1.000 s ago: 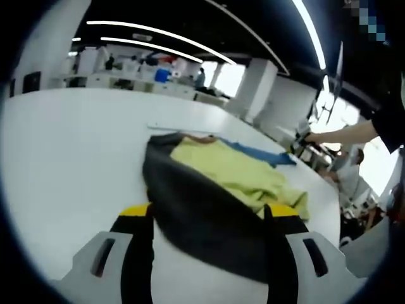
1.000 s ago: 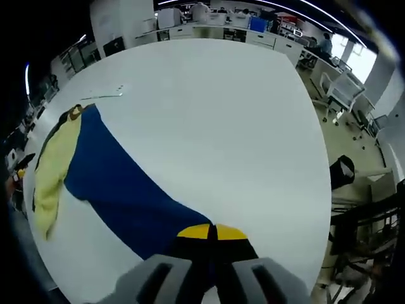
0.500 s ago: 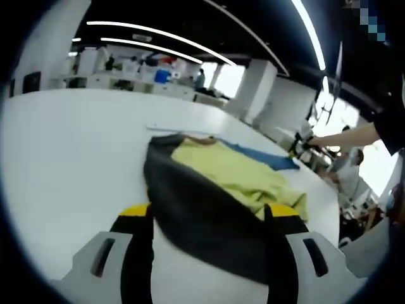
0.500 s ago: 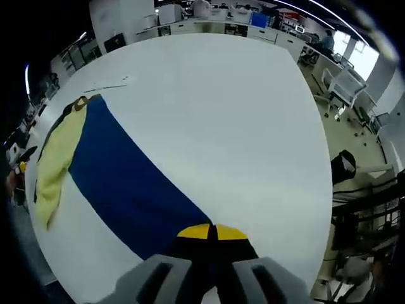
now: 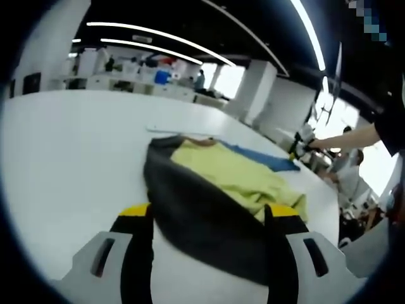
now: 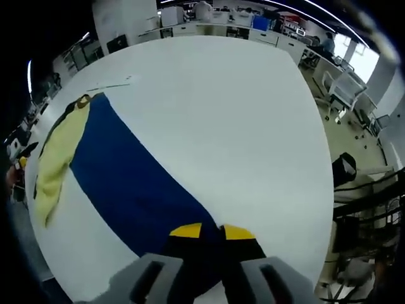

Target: Fold the garment on the visible template until the final outline fits inside the template.

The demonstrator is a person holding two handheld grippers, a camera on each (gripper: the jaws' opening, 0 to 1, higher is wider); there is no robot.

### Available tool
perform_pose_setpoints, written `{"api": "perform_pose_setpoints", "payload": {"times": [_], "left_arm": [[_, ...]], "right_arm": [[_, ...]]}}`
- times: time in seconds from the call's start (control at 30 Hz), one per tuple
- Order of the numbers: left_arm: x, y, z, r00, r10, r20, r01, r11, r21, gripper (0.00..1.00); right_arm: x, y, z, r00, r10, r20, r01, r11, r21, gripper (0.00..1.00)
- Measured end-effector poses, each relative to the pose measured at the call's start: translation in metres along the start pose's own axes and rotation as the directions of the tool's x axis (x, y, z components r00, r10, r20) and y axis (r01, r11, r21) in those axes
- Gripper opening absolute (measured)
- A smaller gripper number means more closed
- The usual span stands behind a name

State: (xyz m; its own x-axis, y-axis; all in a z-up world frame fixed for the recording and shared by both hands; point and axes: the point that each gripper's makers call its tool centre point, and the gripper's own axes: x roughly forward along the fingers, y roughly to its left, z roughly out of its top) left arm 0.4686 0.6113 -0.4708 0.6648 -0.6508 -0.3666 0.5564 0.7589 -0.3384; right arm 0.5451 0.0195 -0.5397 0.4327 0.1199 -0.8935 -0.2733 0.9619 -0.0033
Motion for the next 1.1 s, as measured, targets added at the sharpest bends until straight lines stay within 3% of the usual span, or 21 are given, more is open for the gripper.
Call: {"api": "perform_pose_setpoints", "payload": {"times": [0.1,0.23,0.47,0.6,0.83,1.0,1.1], "left_arm": [[0.0,-0.001,0.001,1.0,-0.003,0.001,0.003,1.0,0.002,0.68],[0.0,-0.003,0.003,1.0,-0.009,0.006,0.009,1.0,0.002,0.68],[-0.001,-0.006,0.008,1.0,-0.017,0.016,0.017,1.0,0.002,0.7],[-0.002,-0.008,0.01,0.999,-0.027,0.018,0.027,1.0,0.006,0.7],[-0.005,-0.011,0.012,0.999,-0.037,0.024,0.037,0.999,0.009,0.7],[-0.009,-0.012,0.012,0.999,-0.041,0.03,0.04,0.999,0.011,0.71],[-0.011,-0.013,0.012,0.999,-0.044,0.031,0.043,0.999,0.012,0.71]], "right_arm": [[-0.004,0.004,0.003,0.999,0.015,0.044,-0.015,1.0,0.003,0.24],[-0.012,0.011,0.011,0.991,0.033,0.127,-0.036,0.999,0.023,0.35],[-0.034,0.033,0.031,0.941,0.077,0.329,-0.111,0.99,0.086,0.53],[-0.044,0.044,0.03,0.923,0.092,0.374,-0.142,0.984,0.108,0.6],[-0.054,0.079,0.022,0.894,0.149,0.422,-0.199,0.977,0.078,0.84],[-0.059,0.108,0.014,0.875,0.198,0.441,-0.253,0.965,0.069,0.9],[-0.061,0.119,0.01,0.872,0.21,0.441,-0.262,0.963,0.06,0.93]]}}
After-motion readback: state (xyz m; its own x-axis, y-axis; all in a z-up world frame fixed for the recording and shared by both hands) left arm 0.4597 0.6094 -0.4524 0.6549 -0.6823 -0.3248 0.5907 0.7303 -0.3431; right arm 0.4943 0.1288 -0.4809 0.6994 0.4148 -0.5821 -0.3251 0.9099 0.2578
